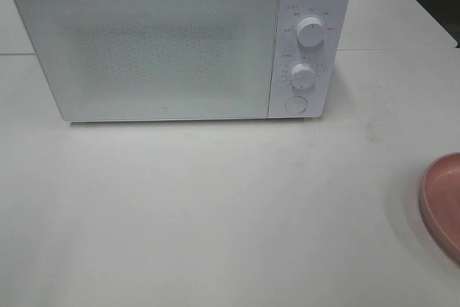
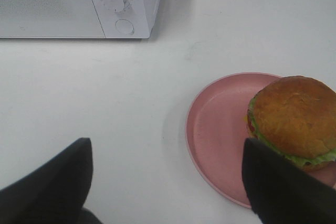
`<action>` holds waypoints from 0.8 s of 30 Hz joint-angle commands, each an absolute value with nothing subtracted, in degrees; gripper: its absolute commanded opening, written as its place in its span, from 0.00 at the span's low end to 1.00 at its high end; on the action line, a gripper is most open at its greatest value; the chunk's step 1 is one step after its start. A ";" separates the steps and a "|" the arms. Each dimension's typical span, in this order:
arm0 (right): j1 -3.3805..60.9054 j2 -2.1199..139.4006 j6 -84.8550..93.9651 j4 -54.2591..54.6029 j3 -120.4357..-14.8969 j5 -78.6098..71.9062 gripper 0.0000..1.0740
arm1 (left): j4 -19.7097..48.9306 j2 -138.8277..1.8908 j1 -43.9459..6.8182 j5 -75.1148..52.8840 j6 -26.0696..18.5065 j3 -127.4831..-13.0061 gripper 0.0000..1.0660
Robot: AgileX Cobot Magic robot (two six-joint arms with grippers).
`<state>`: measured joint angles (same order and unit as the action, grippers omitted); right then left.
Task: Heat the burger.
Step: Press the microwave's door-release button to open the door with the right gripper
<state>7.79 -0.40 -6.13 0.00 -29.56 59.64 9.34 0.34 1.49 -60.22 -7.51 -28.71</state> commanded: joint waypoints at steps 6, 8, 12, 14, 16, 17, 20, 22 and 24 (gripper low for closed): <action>7.85 -1.78 -6.30 0.00 -29.45 59.24 0.70 | 9.91 0.92 1.26 -59.42 -7.51 -28.48 0.94; 7.85 -1.78 -6.30 0.00 -29.45 59.24 0.70 | 9.91 0.92 1.26 -59.42 -7.51 -28.48 0.94; 7.85 -1.78 -6.30 0.00 -29.45 59.24 0.70 | 9.91 0.92 1.26 -59.42 -7.51 -28.48 0.94; 7.85 -1.15 -6.30 0.00 -29.45 59.19 0.70 | 9.91 0.92 1.26 -59.42 -7.51 -28.48 0.94; 7.85 -0.57 -6.30 0.00 -29.56 59.13 0.70 | 9.91 0.92 1.26 -59.42 -7.51 -28.48 0.94; 7.85 -0.57 -6.30 0.00 -29.56 59.13 0.70 | 9.91 0.92 1.26 -59.42 -7.51 -28.48 0.94; 7.85 1.83 -6.30 0.00 -30.71 58.79 0.70 | 9.91 0.92 1.26 -59.42 -7.51 -28.48 0.94; 7.85 5.84 -6.30 0.00 -32.26 57.64 0.70 | 9.91 0.92 1.26 -59.42 -7.51 -28.48 0.94; 7.85 6.93 -6.30 0.00 -32.26 57.07 0.70 | 9.91 0.92 1.26 -59.42 -7.51 -28.48 0.94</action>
